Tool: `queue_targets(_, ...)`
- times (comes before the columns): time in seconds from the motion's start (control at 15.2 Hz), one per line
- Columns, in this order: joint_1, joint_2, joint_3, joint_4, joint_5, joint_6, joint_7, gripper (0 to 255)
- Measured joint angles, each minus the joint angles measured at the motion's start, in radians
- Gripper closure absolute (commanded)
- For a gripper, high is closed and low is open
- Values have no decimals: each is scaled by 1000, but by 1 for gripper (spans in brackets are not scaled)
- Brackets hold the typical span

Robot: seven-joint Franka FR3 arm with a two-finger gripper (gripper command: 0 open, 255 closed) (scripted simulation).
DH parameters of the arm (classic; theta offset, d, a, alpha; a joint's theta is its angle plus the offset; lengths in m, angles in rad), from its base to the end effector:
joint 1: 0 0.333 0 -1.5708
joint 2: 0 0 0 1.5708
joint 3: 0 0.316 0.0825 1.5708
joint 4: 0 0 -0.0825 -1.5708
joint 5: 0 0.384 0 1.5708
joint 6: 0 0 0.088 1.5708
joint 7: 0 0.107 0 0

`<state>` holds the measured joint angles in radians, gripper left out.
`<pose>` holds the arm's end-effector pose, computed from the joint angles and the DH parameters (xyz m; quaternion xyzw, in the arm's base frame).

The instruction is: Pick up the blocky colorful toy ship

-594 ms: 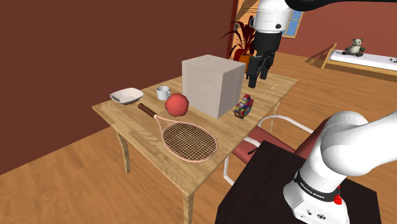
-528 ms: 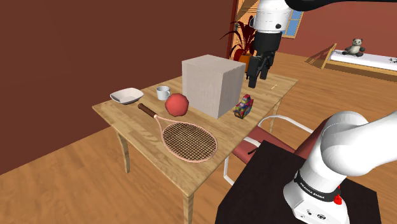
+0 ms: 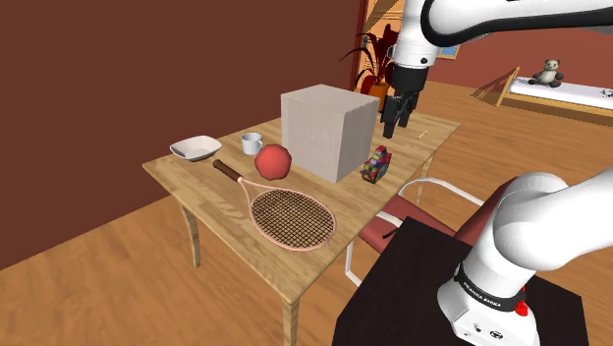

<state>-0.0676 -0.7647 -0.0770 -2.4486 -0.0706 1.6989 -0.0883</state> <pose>0.3169 -0.0577 0.5502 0.9999 -0.0134 0.0059 0.0091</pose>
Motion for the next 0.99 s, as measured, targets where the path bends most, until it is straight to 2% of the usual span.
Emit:
queue_targets(0.53, -45, 145, -178, -6, -61, 192, -174, 0)
queue_targets(0.99, -52, 341, -336, 45, -44, 365, -344, 0)
